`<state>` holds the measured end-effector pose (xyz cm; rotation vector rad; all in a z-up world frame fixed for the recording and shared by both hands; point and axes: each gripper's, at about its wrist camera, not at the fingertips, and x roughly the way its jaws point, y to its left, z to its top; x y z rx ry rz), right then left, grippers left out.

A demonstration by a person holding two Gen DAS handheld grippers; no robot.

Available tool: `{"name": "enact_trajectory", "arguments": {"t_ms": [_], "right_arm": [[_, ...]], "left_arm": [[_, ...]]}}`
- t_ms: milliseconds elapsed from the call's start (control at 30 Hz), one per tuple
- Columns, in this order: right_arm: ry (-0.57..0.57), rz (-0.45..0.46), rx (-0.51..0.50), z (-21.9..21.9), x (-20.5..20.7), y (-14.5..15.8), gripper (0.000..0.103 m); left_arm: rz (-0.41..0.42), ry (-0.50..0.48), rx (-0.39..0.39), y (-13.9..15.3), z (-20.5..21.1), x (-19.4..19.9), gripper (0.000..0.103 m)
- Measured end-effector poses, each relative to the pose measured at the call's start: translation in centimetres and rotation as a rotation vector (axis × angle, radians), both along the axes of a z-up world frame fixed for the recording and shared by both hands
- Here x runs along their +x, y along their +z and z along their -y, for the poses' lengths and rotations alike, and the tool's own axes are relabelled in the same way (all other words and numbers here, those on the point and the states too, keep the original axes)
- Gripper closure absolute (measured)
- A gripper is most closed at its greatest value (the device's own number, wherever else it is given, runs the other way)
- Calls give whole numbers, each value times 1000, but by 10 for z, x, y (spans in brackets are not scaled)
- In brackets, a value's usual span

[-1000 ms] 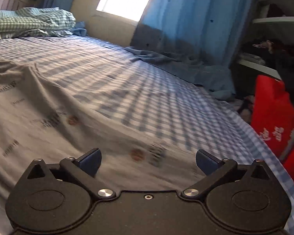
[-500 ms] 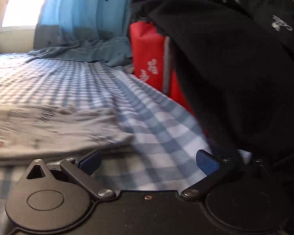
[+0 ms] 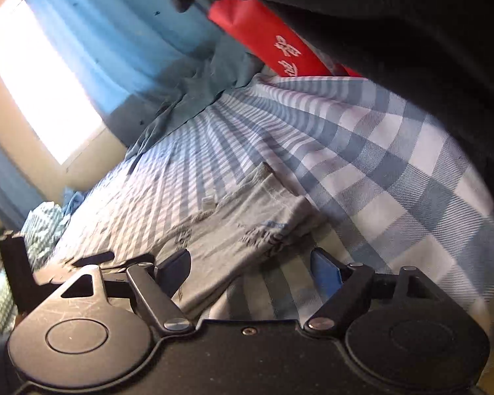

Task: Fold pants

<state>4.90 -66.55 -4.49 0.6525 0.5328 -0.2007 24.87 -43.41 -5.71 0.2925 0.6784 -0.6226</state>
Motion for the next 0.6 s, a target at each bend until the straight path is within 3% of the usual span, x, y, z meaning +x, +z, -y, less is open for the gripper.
{"name": "enact_trajectory", "arguments": {"t_ms": [33,167,300,367,467,600], "right_arm": [[-22,7,4,-2,2,-1,24],[-168,15,23,-2,8,-9,66],[-265,74,57,-1,-1,-17,89],[-252,102,-31,-12,-2,-10,101],[-159,136,-267,-43,3,8,101],[-22,129,-545,-92,10,22,102]], "left_arm": [[-33,20,-14,1,-5,4,0],[-134,97,-76,11,-24,17,0],[-208,72,-111,31,-38,18,0],[-263,40,-141,41,-43,18,0],[-382,-13,-237,52,-49,21,0],[-599,-53,-407,52,-50,35,0]]}}
